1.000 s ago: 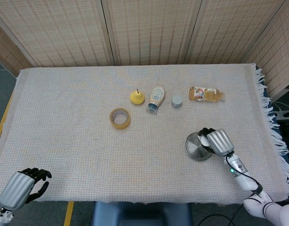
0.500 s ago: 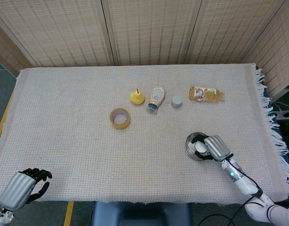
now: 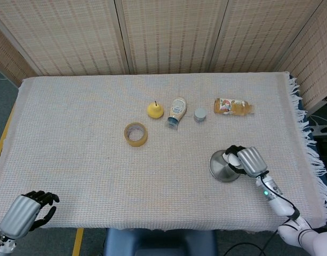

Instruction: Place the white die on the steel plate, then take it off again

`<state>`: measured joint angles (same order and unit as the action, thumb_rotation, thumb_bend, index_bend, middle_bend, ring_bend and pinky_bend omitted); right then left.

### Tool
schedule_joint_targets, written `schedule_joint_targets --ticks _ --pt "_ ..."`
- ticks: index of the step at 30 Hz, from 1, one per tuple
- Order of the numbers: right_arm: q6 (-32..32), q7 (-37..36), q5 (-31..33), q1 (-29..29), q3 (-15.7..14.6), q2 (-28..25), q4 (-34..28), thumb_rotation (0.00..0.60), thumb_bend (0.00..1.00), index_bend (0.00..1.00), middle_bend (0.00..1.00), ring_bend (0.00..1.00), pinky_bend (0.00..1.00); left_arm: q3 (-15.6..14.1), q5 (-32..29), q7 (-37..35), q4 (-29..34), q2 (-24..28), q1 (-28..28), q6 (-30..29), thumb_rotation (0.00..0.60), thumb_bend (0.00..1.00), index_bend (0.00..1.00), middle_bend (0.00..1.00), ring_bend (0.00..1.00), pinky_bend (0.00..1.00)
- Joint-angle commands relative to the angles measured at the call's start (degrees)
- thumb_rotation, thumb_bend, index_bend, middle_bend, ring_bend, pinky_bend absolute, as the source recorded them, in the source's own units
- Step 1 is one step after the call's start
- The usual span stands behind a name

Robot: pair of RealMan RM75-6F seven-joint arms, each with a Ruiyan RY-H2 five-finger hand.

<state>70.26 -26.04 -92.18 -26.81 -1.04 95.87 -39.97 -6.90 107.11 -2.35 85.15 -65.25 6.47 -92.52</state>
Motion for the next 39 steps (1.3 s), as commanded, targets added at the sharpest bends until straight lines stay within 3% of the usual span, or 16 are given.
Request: schedule_joint_targets --ticks 1,8,15,21,26,30,34,39 --pt "-0.29 -4.06 -0.63 0.04 -0.92 -0.31 -1.45 0.6 0.27 0.62 0.57 0.5 0.8 -0.02 0.03 0.08 0.02 -0.03 0.04 0.06 0.6 0.43 0.47 0.56 0.54 0.66" --pt "-3.79 -11.38 -0.27 -0.48 -2.12 -3.7 -8.67 0.6 0.27 0.62 0.57 0.5 0.8 -0.05 0.06 -0.2 0.11 0.07 -0.01 -0.15 0.6 0.43 0.47 0.56 0.54 0.66" --pt "-1.54 -1.35 0.41 -0.25 -0.33 -0.72 -1.81 0.6 0.27 0.62 0.57 0.5 0.8 -0.01 0.2 -0.4 -0.01 0.13 -0.05 -0.49 0.6 0.43 0.47 0.56 0.53 0.66" --pt "-0.56 -0.2 0.76 -0.32 0.41 1.91 3.38 0.6 0.27 0.62 0.57 0.5 0.8 0.02 0.16 -0.41 -0.03 0.11 -0.04 -0.46 0.6 0.43 0.47 0.56 0.54 0.65" --pt "-1.42 -5.12 0.13 -0.22 -0.74 1.39 1.62 0.6 0.27 0.62 0.57 0.5 0.8 -0.04 0.13 -0.36 -0.05 0.06 0.01 -0.25 0.6 0.43 0.47 0.56 0.54 0.65" --pt "-4.24 -11.52 -0.48 -0.48 -2.55 -1.81 -5.65 0.6 0.27 0.62 0.57 0.5 0.8 0.0 0.05 -0.41 -0.07 0.03 0.02 -0.24 0.6 0.43 0.47 0.56 0.54 0.66" --pt "-3.34 -8.63 -1.4 -0.64 -2.88 -2.81 -7.3 0.6 0.27 0.62 0.57 0.5 0.8 -0.07 0.18 -0.4 -0.05 0.08 0.01 -0.3 0.6 0.43 0.47 0.56 0.54 0.65" --pt "-1.04 -3.04 -0.94 -0.4 -1.4 -0.95 -2.68 0.6 0.27 0.62 0.57 0.5 0.8 -0.01 0.09 -0.63 -0.09 0.12 -0.03 -0.46 0.6 0.43 0.47 0.56 0.53 0.66"
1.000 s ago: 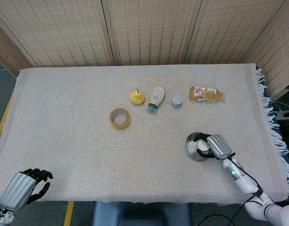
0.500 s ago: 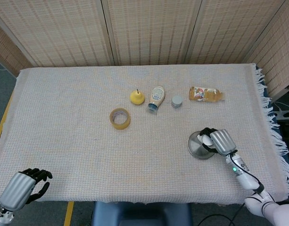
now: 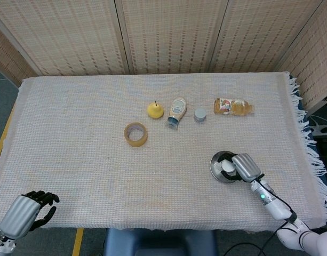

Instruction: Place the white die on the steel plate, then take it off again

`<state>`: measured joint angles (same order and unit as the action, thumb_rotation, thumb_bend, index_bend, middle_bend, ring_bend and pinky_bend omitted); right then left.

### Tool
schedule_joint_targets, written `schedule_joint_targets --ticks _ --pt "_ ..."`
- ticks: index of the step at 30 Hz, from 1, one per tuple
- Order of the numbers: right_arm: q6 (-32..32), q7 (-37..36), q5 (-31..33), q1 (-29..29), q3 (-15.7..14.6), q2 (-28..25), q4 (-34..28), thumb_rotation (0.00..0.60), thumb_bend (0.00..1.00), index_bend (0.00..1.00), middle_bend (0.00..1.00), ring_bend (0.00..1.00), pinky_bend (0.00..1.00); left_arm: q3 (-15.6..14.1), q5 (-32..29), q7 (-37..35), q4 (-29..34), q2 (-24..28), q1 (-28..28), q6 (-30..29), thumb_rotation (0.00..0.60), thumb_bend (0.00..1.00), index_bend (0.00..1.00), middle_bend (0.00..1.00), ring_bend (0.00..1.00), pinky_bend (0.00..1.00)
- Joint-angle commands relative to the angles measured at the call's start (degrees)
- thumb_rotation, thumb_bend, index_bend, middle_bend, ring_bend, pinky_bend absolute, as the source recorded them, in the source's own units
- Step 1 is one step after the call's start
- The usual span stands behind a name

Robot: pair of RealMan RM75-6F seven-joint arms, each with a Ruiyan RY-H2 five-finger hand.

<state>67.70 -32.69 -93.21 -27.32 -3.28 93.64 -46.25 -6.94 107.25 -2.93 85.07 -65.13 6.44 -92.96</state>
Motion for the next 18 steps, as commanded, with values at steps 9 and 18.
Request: schedule_joint_targets --ticks 9,18 --pt "3.08 2.1 0.9 0.4 1.98 4.68 11.68 0.6 0.27 0.62 0.57 0.5 0.8 -0.04 0.07 0.43 0.0 -0.12 0.03 0.22 0.6 0.43 0.47 0.56 0.54 0.66" --pt "9.44 -0.14 -1.17 1.25 1.5 0.89 4.58 0.6 0.27 0.62 0.57 0.5 0.8 -0.09 0.07 0.61 0.06 -0.14 0.03 0.31 0.6 0.43 0.47 0.56 0.54 0.65"
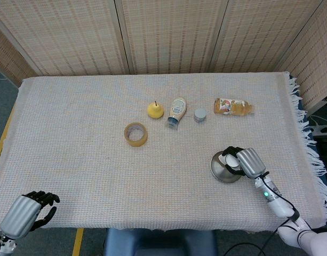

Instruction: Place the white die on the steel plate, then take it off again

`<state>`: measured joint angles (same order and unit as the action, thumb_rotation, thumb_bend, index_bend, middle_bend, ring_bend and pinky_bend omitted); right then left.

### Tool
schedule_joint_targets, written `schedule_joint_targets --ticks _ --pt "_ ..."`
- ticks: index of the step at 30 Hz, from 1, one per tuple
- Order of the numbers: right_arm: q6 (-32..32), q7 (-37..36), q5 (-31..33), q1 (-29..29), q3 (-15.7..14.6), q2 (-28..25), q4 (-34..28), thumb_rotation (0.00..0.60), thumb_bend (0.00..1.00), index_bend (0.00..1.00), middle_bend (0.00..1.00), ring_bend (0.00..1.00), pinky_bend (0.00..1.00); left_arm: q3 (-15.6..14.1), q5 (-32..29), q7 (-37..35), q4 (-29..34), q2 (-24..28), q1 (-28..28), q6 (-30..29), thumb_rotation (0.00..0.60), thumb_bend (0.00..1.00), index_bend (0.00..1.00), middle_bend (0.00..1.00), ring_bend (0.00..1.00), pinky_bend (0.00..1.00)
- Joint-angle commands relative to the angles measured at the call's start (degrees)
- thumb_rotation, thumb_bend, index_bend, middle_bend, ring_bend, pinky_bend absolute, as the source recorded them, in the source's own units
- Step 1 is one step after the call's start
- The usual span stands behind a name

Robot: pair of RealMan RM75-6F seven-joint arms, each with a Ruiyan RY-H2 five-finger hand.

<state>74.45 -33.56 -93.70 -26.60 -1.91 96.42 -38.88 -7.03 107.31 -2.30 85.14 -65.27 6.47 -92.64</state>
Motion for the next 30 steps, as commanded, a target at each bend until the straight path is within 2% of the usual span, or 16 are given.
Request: schedule_joint_targets --ticks 1,9,17,24,27,30 --pt "3.38 2.1 -0.61 0.78 0.34 -2.69 -3.8 0.6 0.27 0.62 0.57 0.5 0.8 0.0 0.0 -0.06 0.0 0.02 -0.01 -0.03 0.6 0.43 0.47 0.56 0.54 0.66" --pt "-0.24 11.07 3.95 3.21 1.58 -7.5 -7.86 0.6 0.27 0.61 0.57 0.49 0.8 -0.08 0.23 0.23 0.16 -0.02 -0.01 -0.06 0.6 0.43 0.47 0.56 0.54 0.65" --pt "-4.72 9.57 6.71 4.13 2.12 -8.04 -5.14 0.6 0.27 0.59 0.57 0.47 0.8 -0.21 0.07 0.74 0.26 -0.21 0.16 0.8 0.6 0.43 0.47 0.56 0.54 0.66" --pt "-6.05 7.78 6.12 3.89 1.71 -6.49 -1.48 0.6 0.27 0.51 0.57 0.41 0.77 -0.17 -0.11 0.64 0.24 -0.18 0.16 0.82 0.6 0.43 0.47 0.56 0.54 0.66" --pt "-6.46 7.59 5.76 3.9 1.38 -6.13 -0.46 0.6 0.27 0.47 0.55 0.38 0.74 -0.16 -0.12 0.56 0.19 -0.16 0.15 0.73 0.6 0.43 0.47 0.56 0.54 0.66" --pt "-7.72 7.05 5.44 3.82 0.8 -6.3 -0.13 0.6 0.26 0.39 0.44 0.28 0.65 -0.16 -0.02 0.56 0.17 -0.14 0.14 0.62 0.6 0.43 0.47 0.56 0.54 0.66"
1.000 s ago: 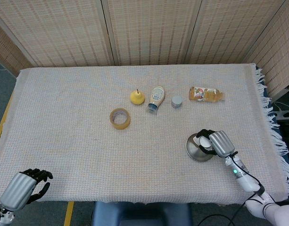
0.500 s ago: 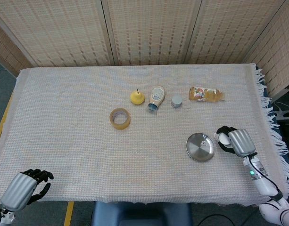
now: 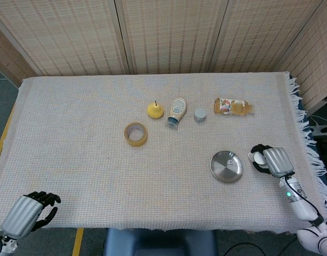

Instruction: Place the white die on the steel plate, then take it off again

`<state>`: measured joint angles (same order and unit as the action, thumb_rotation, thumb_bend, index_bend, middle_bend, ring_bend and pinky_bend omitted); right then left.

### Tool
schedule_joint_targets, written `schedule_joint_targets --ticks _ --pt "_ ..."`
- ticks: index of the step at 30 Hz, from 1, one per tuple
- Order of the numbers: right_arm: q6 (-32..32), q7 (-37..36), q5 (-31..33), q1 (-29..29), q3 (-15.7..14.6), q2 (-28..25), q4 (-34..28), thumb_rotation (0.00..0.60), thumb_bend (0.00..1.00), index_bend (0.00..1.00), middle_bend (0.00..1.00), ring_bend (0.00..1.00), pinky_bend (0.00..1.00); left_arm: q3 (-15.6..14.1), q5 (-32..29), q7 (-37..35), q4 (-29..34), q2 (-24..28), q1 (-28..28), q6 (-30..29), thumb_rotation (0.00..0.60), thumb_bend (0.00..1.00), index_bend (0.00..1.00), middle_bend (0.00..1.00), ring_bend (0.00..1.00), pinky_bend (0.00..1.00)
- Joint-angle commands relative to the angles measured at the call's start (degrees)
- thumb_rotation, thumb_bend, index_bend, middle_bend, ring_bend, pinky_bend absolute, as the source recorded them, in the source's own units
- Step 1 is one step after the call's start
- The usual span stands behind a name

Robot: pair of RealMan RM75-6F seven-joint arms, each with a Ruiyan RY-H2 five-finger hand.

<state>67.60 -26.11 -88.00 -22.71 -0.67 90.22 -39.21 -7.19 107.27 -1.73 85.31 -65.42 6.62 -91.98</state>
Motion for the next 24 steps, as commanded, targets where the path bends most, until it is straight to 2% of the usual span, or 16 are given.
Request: schedule_joint_targets --ticks 1,4,6,10,13,14,17,24 --pt "-1.31 -0.57 -0.4 -0.12 -0.65 -0.26 0.14 0.6 0.24 0.35 0.4 0.24 0.62 0.0 0.04 -0.01 0.01 0.01 -0.01 -0.06 0.6 0.43 0.47 0.56 0.54 0.66" --pt "-2.36 -0.74 -0.94 -0.32 -1.32 -1.18 -0.7 0.6 0.18 0.17 0.22 0.07 0.47 0.02 0.0 0.01 0.03 0.02 -0.02 -0.1 0.6 0.43 0.47 0.56 0.54 0.66" --pt "-2.29 -0.58 -1.43 -0.31 -1.7 -2.1 -1.92 0.6 0.15 0.07 0.12 0.01 0.39 0.0 -0.01 0.01 0.04 0.02 -0.03 -0.08 0.6 0.43 0.47 0.56 0.54 0.65" --pt "-2.15 -0.05 -1.7 -0.25 -1.91 -2.92 -3.15 0.6 0.13 0.0 0.02 0.0 0.31 0.01 -0.03 0.04 0.03 0.01 -0.02 -0.05 0.6 0.43 0.47 0.56 0.54 0.65" --pt "-0.51 2.75 -2.55 0.15 -2.31 -5.39 -6.98 0.6 0.12 0.0 0.0 0.0 0.24 0.01 -0.09 0.04 0.01 -0.02 -0.01 0.03 0.6 0.43 0.47 0.56 0.54 0.65" --pt "3.03 5.32 -3.71 0.82 -2.36 -7.53 -10.53 0.6 0.12 0.0 0.0 0.0 0.24 0.02 -0.21 0.06 -0.09 -0.05 0.01 0.17 0.6 0.43 0.47 0.56 0.54 0.65" --pt "6.48 10.97 -4.28 1.74 -1.87 -11.14 -18.26 0.6 0.12 0.0 0.0 0.0 0.22 0.11 -0.52 0.05 -0.15 -0.07 -0.02 0.26 0.6 0.43 0.47 0.56 0.54 0.66" --pt "11.41 23.5 -4.91 4.79 -1.97 -14.72 -32.45 0.6 0.12 0.0 0.0 0.0 0.21 0.33 -0.9 0.75 -0.16 -0.18 -0.07 0.41 0.6 0.43 0.47 0.56 0.54 0.66"
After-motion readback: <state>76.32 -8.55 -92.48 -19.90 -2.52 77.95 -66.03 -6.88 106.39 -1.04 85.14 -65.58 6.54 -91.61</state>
